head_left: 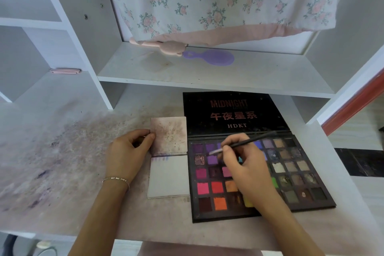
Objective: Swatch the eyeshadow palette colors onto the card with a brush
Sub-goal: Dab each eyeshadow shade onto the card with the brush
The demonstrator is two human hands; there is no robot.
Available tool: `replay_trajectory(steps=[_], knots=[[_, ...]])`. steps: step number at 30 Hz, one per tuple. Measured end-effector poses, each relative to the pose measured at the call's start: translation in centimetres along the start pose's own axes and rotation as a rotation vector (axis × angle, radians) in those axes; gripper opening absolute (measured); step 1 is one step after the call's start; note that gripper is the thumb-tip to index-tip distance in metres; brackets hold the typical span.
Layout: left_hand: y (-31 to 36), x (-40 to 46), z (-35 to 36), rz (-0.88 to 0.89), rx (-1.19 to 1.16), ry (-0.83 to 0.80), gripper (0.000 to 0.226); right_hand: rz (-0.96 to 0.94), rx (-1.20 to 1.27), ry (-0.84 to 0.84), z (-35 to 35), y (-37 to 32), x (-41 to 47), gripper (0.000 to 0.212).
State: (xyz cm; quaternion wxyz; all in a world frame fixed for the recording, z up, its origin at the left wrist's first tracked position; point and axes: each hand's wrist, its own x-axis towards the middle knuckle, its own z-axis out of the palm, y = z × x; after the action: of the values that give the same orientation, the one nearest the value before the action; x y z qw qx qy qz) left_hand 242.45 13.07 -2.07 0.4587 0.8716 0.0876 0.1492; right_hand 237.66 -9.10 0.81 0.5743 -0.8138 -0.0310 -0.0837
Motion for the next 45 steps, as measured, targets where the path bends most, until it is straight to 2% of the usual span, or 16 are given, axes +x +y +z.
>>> replay_trajectory(steps=[10, 45], knots=[[-0.1, 0.1, 0.0, 0.024, 0.008, 0.013, 0.010, 0.005, -0.044, -0.217, 4.4, -1.0, 0.8, 0.018], [-0.2, 0.1, -0.1, 0.005, -0.013, -0.009, 0.010, 0.020, -0.118, -0.250, 4.9, -0.7, 1.2, 0.022]])
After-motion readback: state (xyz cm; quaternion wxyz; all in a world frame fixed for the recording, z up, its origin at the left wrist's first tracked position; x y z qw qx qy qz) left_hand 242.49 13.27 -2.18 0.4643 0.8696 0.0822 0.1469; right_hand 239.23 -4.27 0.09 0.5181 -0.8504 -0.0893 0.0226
